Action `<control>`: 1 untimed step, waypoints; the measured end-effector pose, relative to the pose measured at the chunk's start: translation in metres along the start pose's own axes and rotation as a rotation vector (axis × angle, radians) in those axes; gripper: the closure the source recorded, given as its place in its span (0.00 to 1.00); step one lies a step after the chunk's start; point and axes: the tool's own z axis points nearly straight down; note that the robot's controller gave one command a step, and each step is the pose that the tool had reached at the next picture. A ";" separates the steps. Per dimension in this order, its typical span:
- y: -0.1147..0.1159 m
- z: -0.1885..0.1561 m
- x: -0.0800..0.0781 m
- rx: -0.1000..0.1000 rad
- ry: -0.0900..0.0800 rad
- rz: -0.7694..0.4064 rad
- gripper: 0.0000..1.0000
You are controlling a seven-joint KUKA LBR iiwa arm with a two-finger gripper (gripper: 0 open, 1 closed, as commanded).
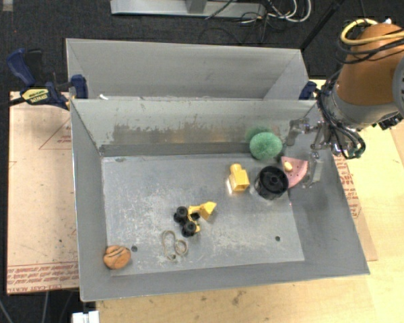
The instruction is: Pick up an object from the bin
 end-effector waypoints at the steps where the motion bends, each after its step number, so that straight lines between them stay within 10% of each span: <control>1: 0.000 -0.005 -0.002 0.001 -0.008 -0.003 0.00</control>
Offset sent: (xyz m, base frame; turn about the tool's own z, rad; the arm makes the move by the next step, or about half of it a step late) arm -0.0041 0.0346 -0.0750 -0.0152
